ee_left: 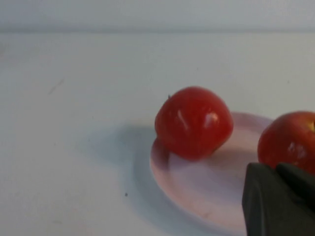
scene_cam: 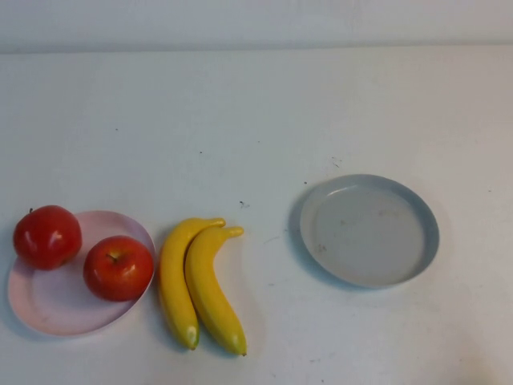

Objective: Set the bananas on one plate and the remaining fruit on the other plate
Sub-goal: Put another type of fruit in the right plate

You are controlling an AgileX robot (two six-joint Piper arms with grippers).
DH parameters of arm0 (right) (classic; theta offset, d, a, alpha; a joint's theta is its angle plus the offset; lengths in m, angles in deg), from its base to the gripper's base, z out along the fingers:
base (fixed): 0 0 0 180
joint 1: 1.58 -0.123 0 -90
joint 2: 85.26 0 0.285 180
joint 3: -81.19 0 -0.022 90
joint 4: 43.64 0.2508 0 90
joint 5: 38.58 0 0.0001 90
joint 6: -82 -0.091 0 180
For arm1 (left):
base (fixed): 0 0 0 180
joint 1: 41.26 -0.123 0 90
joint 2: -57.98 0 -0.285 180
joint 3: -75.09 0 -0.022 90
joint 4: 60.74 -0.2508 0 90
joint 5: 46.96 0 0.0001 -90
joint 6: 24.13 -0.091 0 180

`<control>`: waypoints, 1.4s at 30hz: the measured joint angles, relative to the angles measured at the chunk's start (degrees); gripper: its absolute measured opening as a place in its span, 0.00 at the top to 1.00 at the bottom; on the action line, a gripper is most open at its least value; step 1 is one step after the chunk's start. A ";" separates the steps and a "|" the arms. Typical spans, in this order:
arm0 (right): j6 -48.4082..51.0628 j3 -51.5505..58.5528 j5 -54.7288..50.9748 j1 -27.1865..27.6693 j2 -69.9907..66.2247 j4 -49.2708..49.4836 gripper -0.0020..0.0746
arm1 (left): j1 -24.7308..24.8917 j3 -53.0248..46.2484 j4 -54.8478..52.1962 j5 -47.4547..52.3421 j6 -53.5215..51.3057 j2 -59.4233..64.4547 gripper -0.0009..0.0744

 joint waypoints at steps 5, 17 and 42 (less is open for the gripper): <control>0.00 0.00 0.00 0.00 0.00 0.00 1.00 | 0.00 0.00 0.11 8.19 0.12 0.00 0.98; 0.00 0.00 0.00 0.00 0.00 0.00 1.00 | 0.00 0.00 0.19 9.20 0.24 -0.09 0.98; 0.00 0.00 1.37 0.00 0.00 -1.20 1.00 | 0.00 0.00 0.19 9.20 0.24 -0.09 0.98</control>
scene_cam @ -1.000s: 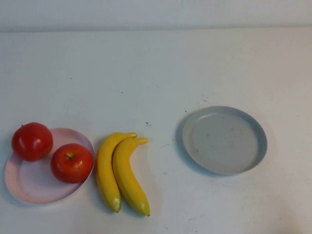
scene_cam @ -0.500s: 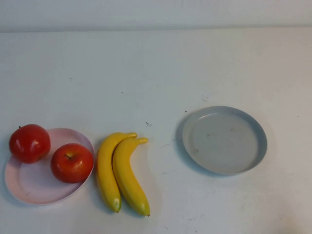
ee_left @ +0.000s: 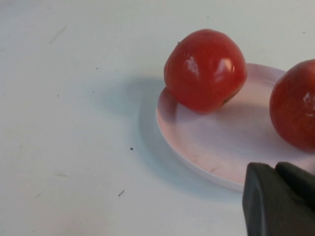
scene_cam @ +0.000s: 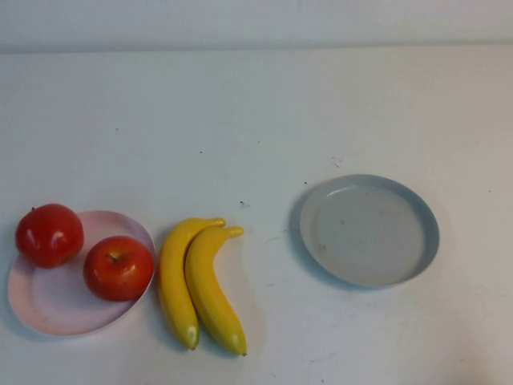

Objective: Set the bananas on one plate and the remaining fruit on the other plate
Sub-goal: Put another type of fruit in the right plate

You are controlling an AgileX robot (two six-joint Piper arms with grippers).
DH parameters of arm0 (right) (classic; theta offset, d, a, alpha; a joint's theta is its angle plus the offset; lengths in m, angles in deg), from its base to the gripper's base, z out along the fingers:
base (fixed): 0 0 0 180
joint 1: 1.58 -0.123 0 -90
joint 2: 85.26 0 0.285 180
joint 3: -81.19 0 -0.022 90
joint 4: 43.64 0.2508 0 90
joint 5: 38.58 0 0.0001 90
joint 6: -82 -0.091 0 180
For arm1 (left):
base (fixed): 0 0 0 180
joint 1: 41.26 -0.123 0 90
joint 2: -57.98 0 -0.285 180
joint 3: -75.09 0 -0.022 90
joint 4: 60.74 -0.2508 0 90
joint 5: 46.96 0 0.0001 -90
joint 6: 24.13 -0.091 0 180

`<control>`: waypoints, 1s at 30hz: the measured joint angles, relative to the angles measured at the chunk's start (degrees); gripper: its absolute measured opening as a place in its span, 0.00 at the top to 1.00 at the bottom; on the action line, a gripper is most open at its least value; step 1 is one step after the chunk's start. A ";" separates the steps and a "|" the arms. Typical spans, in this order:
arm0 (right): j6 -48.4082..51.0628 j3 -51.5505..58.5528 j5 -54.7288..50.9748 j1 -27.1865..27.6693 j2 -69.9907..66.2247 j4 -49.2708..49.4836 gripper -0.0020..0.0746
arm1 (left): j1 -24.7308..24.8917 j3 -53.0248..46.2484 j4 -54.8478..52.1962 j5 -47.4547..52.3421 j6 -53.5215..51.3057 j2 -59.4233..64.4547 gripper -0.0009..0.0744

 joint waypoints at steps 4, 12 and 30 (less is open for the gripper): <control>0.00 0.00 7.47 0.00 0.00 6.00 1.00 | 0.00 0.00 0.00 0.00 0.00 0.00 0.98; 0.00 0.00 19.07 0.00 0.00 30.81 1.00 | 0.00 0.00 0.00 0.00 0.00 0.00 0.98; 1.41 -36.82 -37.68 0.00 -41.36 21.62 1.00 | 0.00 0.00 0.00 0.00 0.00 0.00 0.98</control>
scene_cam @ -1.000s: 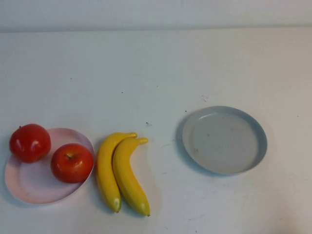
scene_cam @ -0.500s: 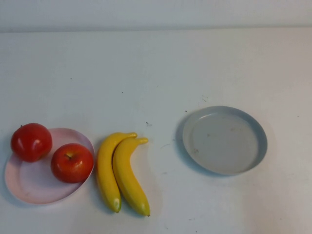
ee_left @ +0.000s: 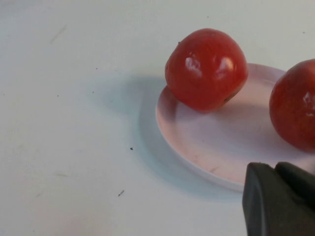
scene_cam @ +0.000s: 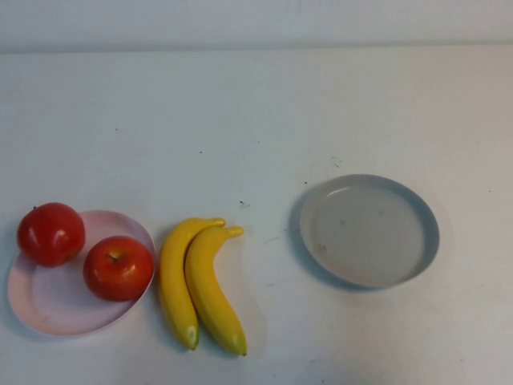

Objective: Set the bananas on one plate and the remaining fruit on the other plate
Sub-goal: Put another type of fruit in the right plate

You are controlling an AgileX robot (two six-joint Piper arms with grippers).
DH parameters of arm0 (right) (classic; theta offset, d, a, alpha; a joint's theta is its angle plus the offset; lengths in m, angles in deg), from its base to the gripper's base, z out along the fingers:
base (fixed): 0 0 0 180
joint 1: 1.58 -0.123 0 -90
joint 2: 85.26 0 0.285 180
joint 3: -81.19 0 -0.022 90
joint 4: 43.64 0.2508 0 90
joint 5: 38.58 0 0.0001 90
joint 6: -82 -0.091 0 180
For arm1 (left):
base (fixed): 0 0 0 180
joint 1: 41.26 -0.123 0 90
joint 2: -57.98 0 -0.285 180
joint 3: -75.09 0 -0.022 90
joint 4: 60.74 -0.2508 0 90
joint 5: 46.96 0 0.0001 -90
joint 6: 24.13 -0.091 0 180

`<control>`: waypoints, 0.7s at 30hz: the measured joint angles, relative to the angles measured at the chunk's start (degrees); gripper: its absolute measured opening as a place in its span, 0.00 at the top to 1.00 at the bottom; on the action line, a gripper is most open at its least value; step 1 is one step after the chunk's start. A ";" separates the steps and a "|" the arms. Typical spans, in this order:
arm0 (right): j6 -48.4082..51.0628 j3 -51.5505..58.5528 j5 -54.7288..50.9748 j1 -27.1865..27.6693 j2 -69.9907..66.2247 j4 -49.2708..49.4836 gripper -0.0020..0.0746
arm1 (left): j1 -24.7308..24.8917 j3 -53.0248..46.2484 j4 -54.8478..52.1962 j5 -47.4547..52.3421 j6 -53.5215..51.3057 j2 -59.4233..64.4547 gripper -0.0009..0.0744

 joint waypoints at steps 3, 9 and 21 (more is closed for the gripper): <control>3.28 -5.29 -4.08 0.00 -9.28 -1.96 1.00 | 0.00 0.00 0.00 0.00 0.00 0.00 0.98; 5.47 -13.75 -3.32 -6.03 -24.10 -3.60 1.00 | 0.00 0.00 0.00 0.00 0.00 0.00 0.98; 2.14 -37.85 -2.76 -32.22 -52.55 -7.96 0.91 | 0.00 0.00 0.00 0.00 0.00 0.00 0.98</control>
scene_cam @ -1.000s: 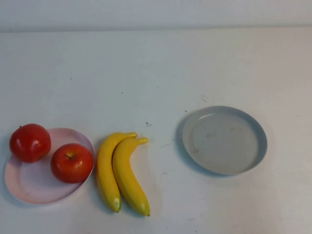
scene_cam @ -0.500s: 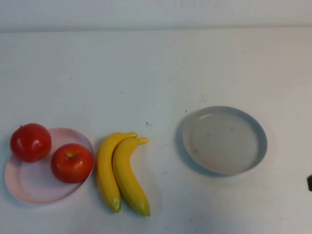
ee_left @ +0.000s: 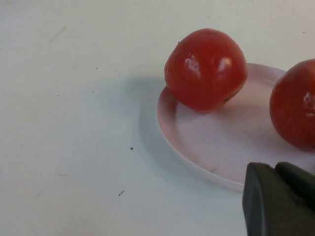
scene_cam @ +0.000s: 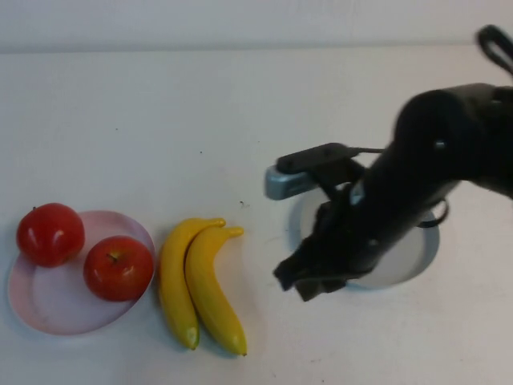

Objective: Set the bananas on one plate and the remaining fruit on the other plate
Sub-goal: Put another type of fruit in the right plate

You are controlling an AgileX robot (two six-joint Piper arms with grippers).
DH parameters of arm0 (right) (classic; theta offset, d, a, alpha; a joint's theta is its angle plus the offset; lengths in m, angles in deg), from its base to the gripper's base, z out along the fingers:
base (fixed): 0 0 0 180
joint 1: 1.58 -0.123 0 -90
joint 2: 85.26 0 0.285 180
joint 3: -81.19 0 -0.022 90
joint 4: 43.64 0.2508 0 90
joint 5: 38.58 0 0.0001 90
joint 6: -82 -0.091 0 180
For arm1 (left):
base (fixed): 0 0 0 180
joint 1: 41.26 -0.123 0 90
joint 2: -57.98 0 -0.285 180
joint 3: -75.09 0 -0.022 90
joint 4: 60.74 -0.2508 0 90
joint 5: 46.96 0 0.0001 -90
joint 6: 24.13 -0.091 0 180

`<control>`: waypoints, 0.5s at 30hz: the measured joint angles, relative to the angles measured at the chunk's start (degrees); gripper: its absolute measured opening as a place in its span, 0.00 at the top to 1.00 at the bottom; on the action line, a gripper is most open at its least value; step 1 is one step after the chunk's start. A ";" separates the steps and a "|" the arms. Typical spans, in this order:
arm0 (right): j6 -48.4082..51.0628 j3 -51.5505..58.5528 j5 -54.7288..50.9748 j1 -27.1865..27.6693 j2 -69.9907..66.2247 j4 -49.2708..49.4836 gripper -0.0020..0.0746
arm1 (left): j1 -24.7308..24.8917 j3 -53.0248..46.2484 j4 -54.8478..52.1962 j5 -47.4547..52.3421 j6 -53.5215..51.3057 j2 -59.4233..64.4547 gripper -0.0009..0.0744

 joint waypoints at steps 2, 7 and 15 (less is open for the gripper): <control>-0.04 -4.92 -1.07 -2.33 -5.11 -0.08 0.82 | 0.00 0.00 0.00 0.00 0.00 0.00 0.98; -0.54 -15.24 -1.80 -5.60 -15.23 -0.21 0.56 | 0.00 0.00 0.00 0.00 0.00 0.00 0.98; -3.17 -30.86 -2.42 -7.54 -27.51 -0.21 0.44 | 0.00 0.00 0.00 0.00 0.00 0.00 0.98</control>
